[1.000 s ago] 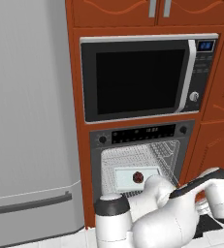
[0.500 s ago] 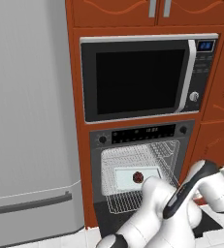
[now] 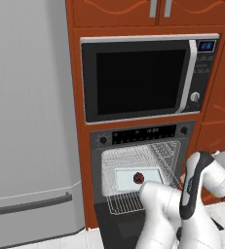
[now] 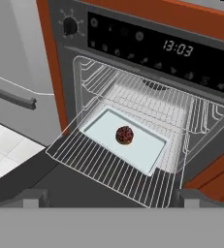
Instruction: Take the baked cake out of the oven and place it on the plate for cooling. Then close the oven door.
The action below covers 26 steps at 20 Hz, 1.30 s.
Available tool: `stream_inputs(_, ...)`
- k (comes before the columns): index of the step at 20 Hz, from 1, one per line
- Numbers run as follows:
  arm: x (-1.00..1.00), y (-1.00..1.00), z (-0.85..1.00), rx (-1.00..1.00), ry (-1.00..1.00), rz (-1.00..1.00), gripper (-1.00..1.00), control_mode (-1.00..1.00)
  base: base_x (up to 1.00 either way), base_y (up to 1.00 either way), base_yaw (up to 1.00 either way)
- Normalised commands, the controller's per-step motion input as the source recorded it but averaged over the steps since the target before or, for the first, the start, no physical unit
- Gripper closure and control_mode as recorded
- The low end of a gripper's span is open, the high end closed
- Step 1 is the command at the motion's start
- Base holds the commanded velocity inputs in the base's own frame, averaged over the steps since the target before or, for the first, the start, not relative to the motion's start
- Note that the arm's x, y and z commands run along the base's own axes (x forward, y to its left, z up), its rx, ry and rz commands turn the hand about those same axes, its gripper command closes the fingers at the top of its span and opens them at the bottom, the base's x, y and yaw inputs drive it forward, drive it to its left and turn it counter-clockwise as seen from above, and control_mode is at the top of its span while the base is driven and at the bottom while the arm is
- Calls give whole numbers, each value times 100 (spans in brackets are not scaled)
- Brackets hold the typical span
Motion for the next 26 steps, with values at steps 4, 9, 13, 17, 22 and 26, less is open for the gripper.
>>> stream_inputs(4,62,2,-10,0,2,5,-100,-100,0,0,0)
stream_inputs(9,39,14,-35,0,5,2,-100,-100,0,0,0)
stream_inputs(13,42,19,-46,0,1,0,-100,-100,0,0,0)
stream_inputs(17,30,8,-47,0,0,0,-100,-100,0,0,0)
stream_inputs(22,16,0,-35,1,-4,0,-100,-100,0,0,0)
stream_inputs(26,34,-1,-24,1,-2,0,-100,-100,0,0,0)
